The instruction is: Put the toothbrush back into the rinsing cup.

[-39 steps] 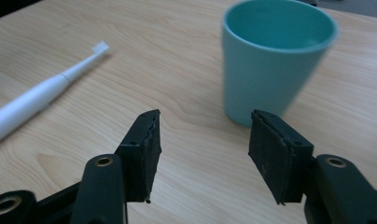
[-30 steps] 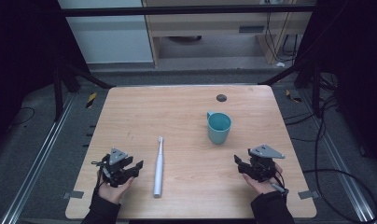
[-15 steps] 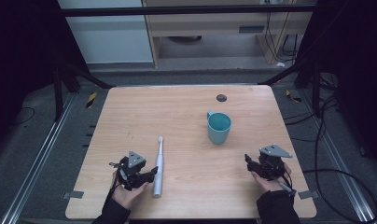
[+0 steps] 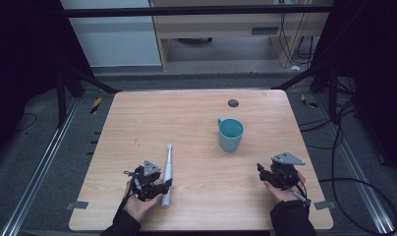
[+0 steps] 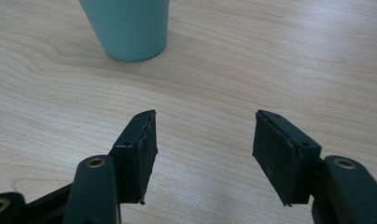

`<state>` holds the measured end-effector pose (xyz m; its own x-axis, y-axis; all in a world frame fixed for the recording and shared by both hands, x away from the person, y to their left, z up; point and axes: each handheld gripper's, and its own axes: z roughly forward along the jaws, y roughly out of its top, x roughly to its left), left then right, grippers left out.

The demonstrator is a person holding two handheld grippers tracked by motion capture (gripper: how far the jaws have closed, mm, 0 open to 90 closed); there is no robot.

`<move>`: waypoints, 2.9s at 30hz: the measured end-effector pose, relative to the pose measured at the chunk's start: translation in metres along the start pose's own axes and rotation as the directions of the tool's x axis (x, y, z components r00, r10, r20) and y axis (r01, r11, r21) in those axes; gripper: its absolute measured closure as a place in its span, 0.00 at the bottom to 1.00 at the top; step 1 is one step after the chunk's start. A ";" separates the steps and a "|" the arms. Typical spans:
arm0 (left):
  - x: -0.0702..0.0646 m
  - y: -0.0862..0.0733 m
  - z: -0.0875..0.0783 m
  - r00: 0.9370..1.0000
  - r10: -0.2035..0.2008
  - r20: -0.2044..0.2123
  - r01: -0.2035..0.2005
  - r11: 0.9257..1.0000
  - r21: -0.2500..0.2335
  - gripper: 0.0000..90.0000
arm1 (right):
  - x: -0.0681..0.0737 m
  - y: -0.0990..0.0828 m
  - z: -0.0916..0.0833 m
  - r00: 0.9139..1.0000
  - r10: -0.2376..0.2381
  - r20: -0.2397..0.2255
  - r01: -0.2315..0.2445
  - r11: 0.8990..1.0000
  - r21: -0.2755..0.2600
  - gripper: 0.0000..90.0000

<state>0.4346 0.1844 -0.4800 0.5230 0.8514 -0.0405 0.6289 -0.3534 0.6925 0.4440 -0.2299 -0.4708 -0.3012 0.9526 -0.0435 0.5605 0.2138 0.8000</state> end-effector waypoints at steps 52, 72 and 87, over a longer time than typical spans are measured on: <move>0.015 -0.003 0.002 0.999 0.038 0.022 -0.040 0.997 0.069 0.70 | 0.001 0.000 0.001 1.000 -0.019 -0.024 0.019 1.000 0.004 0.51; 0.010 -0.003 0.003 0.994 0.080 0.078 -0.086 0.993 0.076 0.61 | 0.001 0.000 0.000 0.999 -0.017 -0.027 0.017 1.000 0.005 0.51; 0.020 0.023 -0.026 0.993 0.084 0.084 -0.087 0.996 0.028 0.51 | 0.000 0.002 -0.002 1.000 -0.010 -0.026 0.010 1.000 -0.010 0.50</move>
<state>0.4445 0.2032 -0.4455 0.6207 0.7829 -0.0427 0.5970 -0.4366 0.6731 0.4437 -0.2299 -0.4685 -0.3273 0.9443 -0.0359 0.5498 0.2212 0.8055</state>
